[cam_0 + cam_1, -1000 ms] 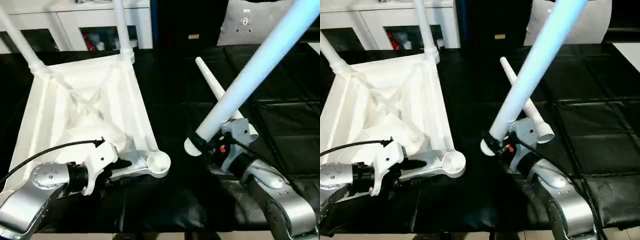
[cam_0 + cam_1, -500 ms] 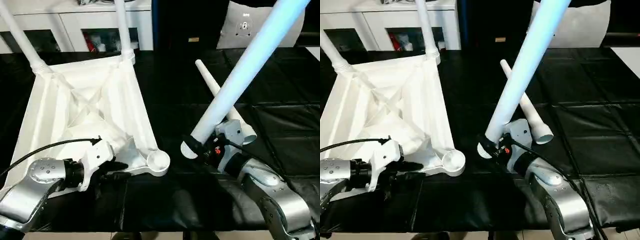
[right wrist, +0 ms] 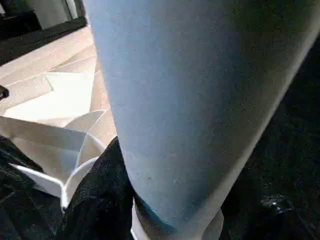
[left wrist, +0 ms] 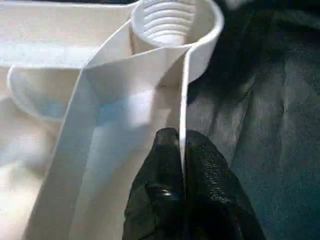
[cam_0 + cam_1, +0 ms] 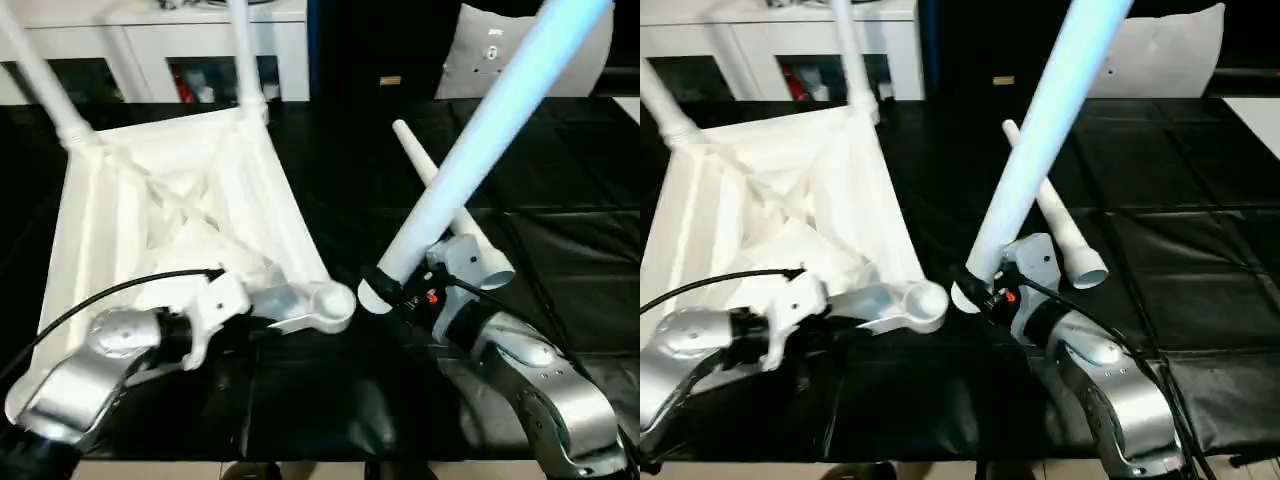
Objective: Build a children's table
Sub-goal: Insert table leg to table base
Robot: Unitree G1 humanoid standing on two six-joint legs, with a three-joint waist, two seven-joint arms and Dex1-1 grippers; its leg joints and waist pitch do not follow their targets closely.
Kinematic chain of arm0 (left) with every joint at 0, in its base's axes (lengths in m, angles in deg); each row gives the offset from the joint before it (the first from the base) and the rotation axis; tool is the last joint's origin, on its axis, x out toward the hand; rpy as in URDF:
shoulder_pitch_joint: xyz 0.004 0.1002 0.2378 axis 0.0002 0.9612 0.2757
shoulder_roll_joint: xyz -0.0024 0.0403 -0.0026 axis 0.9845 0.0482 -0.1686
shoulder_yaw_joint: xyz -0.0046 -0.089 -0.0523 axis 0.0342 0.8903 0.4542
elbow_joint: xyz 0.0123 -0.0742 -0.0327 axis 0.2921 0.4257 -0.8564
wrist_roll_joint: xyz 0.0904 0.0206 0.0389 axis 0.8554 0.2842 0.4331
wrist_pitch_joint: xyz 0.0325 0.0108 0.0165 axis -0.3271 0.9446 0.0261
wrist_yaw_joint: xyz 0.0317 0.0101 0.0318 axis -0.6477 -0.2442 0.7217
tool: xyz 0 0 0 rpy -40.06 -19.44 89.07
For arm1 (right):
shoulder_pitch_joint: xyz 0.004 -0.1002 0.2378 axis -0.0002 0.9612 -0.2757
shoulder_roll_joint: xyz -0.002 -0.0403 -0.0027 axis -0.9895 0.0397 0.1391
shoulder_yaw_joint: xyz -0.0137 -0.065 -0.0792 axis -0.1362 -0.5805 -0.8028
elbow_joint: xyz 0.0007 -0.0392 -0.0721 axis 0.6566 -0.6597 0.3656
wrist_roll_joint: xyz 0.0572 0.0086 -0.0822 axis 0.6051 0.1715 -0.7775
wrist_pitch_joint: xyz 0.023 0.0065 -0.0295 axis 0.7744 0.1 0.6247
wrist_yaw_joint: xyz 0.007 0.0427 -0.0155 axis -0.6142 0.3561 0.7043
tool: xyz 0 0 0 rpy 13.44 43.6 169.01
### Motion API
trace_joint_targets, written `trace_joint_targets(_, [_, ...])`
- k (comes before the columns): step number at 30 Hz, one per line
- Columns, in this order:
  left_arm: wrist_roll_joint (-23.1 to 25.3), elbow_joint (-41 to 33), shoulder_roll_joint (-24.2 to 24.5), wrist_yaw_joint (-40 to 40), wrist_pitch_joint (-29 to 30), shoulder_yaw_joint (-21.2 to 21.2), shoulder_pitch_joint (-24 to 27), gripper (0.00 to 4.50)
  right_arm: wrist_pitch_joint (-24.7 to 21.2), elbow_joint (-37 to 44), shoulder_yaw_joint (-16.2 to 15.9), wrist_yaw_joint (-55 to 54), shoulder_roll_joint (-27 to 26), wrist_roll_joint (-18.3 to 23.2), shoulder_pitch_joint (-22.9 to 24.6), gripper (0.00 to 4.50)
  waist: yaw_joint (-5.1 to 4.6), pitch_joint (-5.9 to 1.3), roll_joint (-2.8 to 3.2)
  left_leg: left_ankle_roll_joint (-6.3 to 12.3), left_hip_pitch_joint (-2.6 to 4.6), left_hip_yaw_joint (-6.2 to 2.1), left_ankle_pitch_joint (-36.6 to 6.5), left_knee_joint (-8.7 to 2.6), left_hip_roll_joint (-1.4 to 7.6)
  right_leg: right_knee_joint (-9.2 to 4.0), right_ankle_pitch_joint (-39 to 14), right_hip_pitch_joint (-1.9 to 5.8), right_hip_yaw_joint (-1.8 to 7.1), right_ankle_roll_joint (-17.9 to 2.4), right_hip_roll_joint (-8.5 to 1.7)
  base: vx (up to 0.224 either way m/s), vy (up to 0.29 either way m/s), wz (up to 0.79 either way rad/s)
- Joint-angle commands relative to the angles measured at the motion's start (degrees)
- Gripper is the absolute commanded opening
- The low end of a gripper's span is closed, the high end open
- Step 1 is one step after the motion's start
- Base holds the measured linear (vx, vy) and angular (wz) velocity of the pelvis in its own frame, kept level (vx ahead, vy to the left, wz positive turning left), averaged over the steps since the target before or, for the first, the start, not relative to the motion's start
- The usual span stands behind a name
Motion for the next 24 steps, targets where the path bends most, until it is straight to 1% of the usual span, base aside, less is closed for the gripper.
trace_joint_targets(1, [1.8, 1.9, -2.0, 1.6, -2.8, -1.9, -2.6, 0.01, 0.2, -0.5, -0.4, 0.7, -0.1, 0.1, -1.3, 1.92, 0.22, -3.67, -0.79, 2.33, 0.29, -1.25, -7.8, -5.15, 4.23, -4.09, -11.9, 2.46, 2.67, -13.1, -4.41, 0.0, 0.0, 0.0])
trace_joint_targets(2, [2.4, 2.6, -2.5, 1.9, -3.0, -2.4, -3.4, 0.0, 0.3, -0.8, -0.5, 0.8, -0.1, 0.0, -1.5, 1.92, 0.25, -3.77, -0.9, 2.83, 0.12, -1.19, -6.8, -5.03, 4.17, -4.02, -11.0, 2.69, 2.66, -13.4, -4.49, 0.0, 0.0, 0.0])
trace_joint_targets(4, [4.3, 4.6, -3.8, 2.8, -3.4, -3.2, -4.9, 0.0, 0.2, -1.2, -0.6, 0.8, -0.2, -0.2, -2.0, 1.92, 0.52, -3.8, -0.77, 3.31, 0.1, -1.08, -5.6, -4.88, 4.19, -4.04, -10.2, 2.72, 2.58, -13.9, -4.55, 0.0, 0.0, 0.0])
trace_joint_targets(5, [4.3, 4.7, -3.8, 2.4, -3.3, -3.4, -5.0, 0.0, 0.3, -1.3, -0.6, 0.8, -0.2, -0.2, -2.0, 1.92, 0.61, -3.82, -0.83, 3.29, 0.15, -1.03, -5.6, -4.85, 4.22, -4.02, -10.3, 2.71, 2.57, -13.8, -4.52, 0.0, 0.0, 0.0])
trace_joint_targets(6, [4.6, 4.6, -3.6, 2.3, -3.1, -3.5, -4.9, 0.0, 0.4, -1.4, -0.5, 0.8, -0.3, -0.1, -2.1, 1.92, 0.75, -3.88, -0.63, 3.24, 0.18, -1.06, -5.5, -4.83, 4.23, -3.94, -10.2, 2.77, 2.58, -13.9, -4.62, 0.0, 0.0, 0.0])
trace_joint_targets(7, [5.0, 4.5, -3.5, 2.3, -3.1, -3.7, -4.9, 0.0, 0.5, -1.5, -0.4, 0.7, -0.3, -0.1, -2.1, 1.92, 0.72, -3.82, -0.75, 3.19, 0.05, -1.08, -5.7, -4.93, 4.27, -3.94, -10.6, 2.8, 2.52, -13.8, -4.58, 0.0, 0.0, 0.0])
trace_joint_targets(9, [5.8, 4.8, -3.5, 2.9, -3.3, -3.7, -4.9, 0.0, 0.6, -1.7, -0.4, 0.7, -0.4, -0.1, -2.2, 1.92, 0.77, -3.8, -0.74, 3.01, 0.18, -1.08, -6.5, -4.97, 4.37, -4.02, -11.5, 2.69, 2.52, -13.9, -4.57, 0.0, 0.0, 0.0])
trace_joint_targets(10, [5.7, 5.0, -3.8, 3.4, -3.0, -3.3, -5.0, 0.27, 0.6, -1.7, -0.4, 0.7, -0.4, -0.1, -2.2, 1.92, 0.81, -3.69, -0.56, 2.8, 0.21, -1.09, -7.2, -5.03, 4.39, -4.1, -12.5, 2.6, 2.53, -13.8, -4.56, 0.0, 0.0, 0.0])
trace_joint_targets(11, [4.3, 4.9, -4.4, 3.1, -1.7, -2.5, -5.1, 0.44, 0.7, -1.8, -0.4, 0.7, -0.6, -0.1, -2.3, 1.92, 0.71, -3.68, -1.04, 2.57, 0.22, -1.04, -7.8, -5.12, 4.44, -4.2, -13.3, 2.61, 2.53, -13.7, -4.54, 0.0, 0.0, 0.0])
trace_joint_targets(12, [4.1, 4.6, -4.6, 2.8, -1.2, -2.3, -5.1, 0.55, 0.8, -1.9, -0.5, 0.7, -0.7, -0.2, -2.3, 1.92, 0.8, -3.69, -0.89, 2.46, 0.26, -1.09, -7.9, -5.12, 4.46, -4.1, -13.6, 2.59, 2.54, -13.7, -4.61, 0.0, 0.0, 0.0])
trace_joint_targets(13, [4.0, 4.4, -4.7, 2.9, -1.1, -2.2, -5.0, 0.55, 0.8, -1.9, -0.6, 0.7, -0.8, -0.2, -2.3, 1.92, 0.76, -3.6, -0.85, 2.28, 0.24, -1.05, -8.5, -5.16, 4.43, -4.22, -14.6, 2.51, 2.53, -13.6, -4.57, 0.0, 0.0, 0.0])
trace_joint_targets(15, [4.1, 3.8, -5.2, 3.5, -0.7, -1.8, -4.9, 0.61, 0.8, -2.0, -0.7, 0.7, -1.0, -0.3, -2.4, 1.92, 0.78, -3.71, -0.96, 2.2, 0.24, -1.05, -8.4, -5.15, 4.5, -4.24, -14.7, 2.52, 2.57, -13.4, -4.64, 0.0, 0.0, 0.0])
trace_joint_targets(16, [4.1, 3.2, -5.7, 4.3, 0.1, -1.5, -4.8, 0.9, 0.8, -2.0, -0.8, 0.7, -1.1, -0.3, -2.5, 1.92, 0.74, -3.73, -1.08, 2.16, 0.1, -1.07, -7.9, -5.16, 4.51, -4.07, -13.7, 2.59, 2.56, -13.5, -4.66, 0.0, 0.0, 0.0])
trace_joint_targets(17, [4.1, 3.2, -5.7, 4.3, 0.1, -1.5, -4.8, 0.98, 0.8, -2.0, -0.8, 0.7, -1.1, -0.3, -2.5, 1.92, 0.74, -3.73, -1.08, 2.16, 0.1, -1.07, -7.9, -5.16, 4.51, -4.07, -13.7, 2.59, 2.56, -13.5, -4.66, 0.0, 0.0, 0.0])
trace_joint_targets(18, [4.4, 2.6, -5.8, 4.4, 0.9, -1.9, -4.4, 0.98, 0.8, -2.3, -1.0, 0.8, -1.2, -0.4, -2.8, 1.92, 0.69, -3.79, -1.16, 2.33, 0.08, -1.03, -7.3, -5.09, 4.49, -4.07, -12.8, 2.62, 2.55, -13.5, -4.64, 0.0, 0.0, 0.0])
trace_joint_targets(19, [4.8, 2.5, -5.9, 4.9, 1.4, -2.0, -4.2, 1.0, 0.8, -2.4, -1.0, 0.9, -1.2, -0.4, -3.0, 1.92, 0.57, -3.84, -1.53, 2.58, 0.03, -0.95, -6.6, -5.04, 4.48, -4.04, -11.8, 2.68, 2.55, -13.7, -4.59, 0.0, 0.0, 0.0])
trace_joint_targets(20, [4.9, 2.5, -5.9, 5.2, 1.7, -2.0, -4.1, 1.0, 0.8, -2.4, -1.0, 0.9, -1.2, -0.4, -3.0, 1.92, 0.58, -3.82, -1.39, 2.77, 0.02, -0.97, -6.3, -4.98, 4.43, -3.95, -11.4, 2.69, 2.51, -13.8, -4.6, 0.0, 0.0, 0.0])
trace_joint_targets(21, [5.2, 2.8, -6.2, 5.7, 1.7, -1.8, -4.0, 1.0, 0.8, -2.5, -1.0, 1.0, -1.3, -0.5, -3.2, 1.92, 0.55, -3.81, -1.38, 2.84, 0.03, -0.95, -6.3, -4.98, 4.42, -4.01, -11.5, 2.68, 2.53, -13.8, -4.6, 0.0, 0.0, 0.0])
trace_joint_targets(22, [5.2, 2.8, -6.2, 5.7, 1.7, -1.8, -4.0, 1.01, 0.8, -2.5, -1.0, 1.0, -1.3, -0.5, -3.2, 1.92, 0.51, -3.78, -1.5, 3.0, 0.05, -0.91, -6.4, -4.96, 4.44, -4.07, -11.6, 2.66, 2.53, -13.9, -4.59, 0.0, 0.0, 0.0])
trace_joint_targets(24, [6.3, 3.1, -5.9, 6.0, 1.6, -1.9, -3.6, 1.01, 0.8, -2.7, -1.0, 1.2, -1.3, -0.6, -3.6, 1.92, 0.45, -3.74, -1.43, 2.82, 0.11, -0.96, -7.1, -5.07, 4.54, -4.11, -12.6, 2.62, 2.49, -13.7, -4.54, 0.0, 0.0, 0.0])
